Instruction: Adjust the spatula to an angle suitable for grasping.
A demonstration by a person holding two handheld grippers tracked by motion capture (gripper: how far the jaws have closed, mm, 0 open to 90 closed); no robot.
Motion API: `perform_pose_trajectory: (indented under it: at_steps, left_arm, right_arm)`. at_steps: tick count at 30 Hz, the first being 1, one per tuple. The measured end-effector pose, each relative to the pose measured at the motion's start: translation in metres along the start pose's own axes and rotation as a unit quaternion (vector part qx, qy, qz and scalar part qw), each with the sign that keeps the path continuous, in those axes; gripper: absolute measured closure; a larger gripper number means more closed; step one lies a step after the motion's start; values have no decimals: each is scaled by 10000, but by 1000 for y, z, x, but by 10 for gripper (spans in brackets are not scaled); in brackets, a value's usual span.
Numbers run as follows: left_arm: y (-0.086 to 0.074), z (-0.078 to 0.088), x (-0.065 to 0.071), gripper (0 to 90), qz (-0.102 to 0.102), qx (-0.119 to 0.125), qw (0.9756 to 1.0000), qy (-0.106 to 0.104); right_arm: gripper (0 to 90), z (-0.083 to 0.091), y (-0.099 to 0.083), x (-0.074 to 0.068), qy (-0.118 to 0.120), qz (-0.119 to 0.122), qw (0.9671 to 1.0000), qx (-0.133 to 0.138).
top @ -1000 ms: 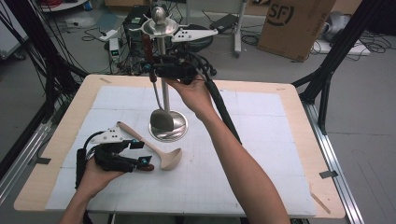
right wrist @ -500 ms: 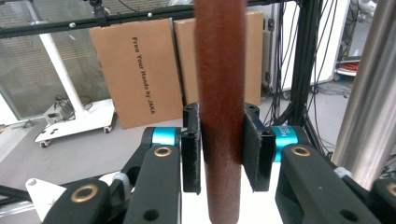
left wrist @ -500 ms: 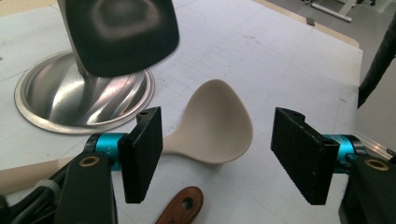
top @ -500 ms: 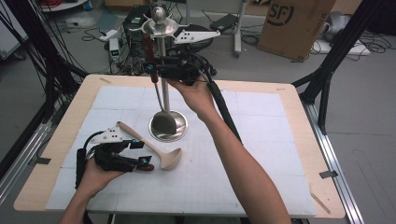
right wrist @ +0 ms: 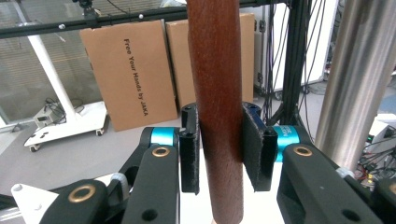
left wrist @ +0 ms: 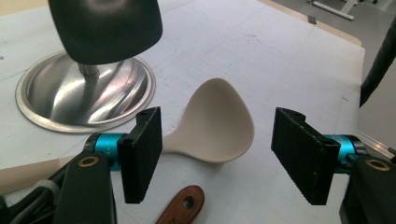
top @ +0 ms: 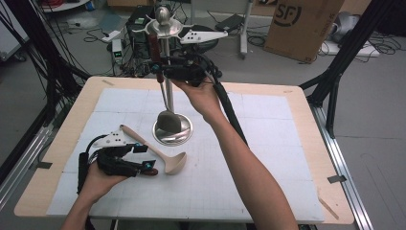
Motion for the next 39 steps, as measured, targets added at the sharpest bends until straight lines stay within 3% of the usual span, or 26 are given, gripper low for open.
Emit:
perform_pose_trajectory:
  at_steps: [15,25,33,39]
  left_arm:
    - [-2,-1,-6,305,5,-54,9998,182]
    - [-6,1,-12,269,54,-119,9993,343]
    - [-9,3,-18,251,105,-142,9986,499]
    - [-10,4,-20,228,133,-157,9978,632]
  right_arm:
    - [618,10,-6,2,-9,50,9999,-112]
    - [609,28,-4,-2,27,102,9999,-92]
    - [755,54,-8,0,-2,118,9998,-156]
    - [890,75,-4,2,-42,167,9998,-43]
Point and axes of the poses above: each handheld gripper's, and its own axes: z roughly backward along the jaws, y roughly out of its top, x roughly to its right, the point moved 6 cm from there along -z, roughly forward along the jaws, and after that the axes turned 14 degrees about y, right-handed, at the moved point
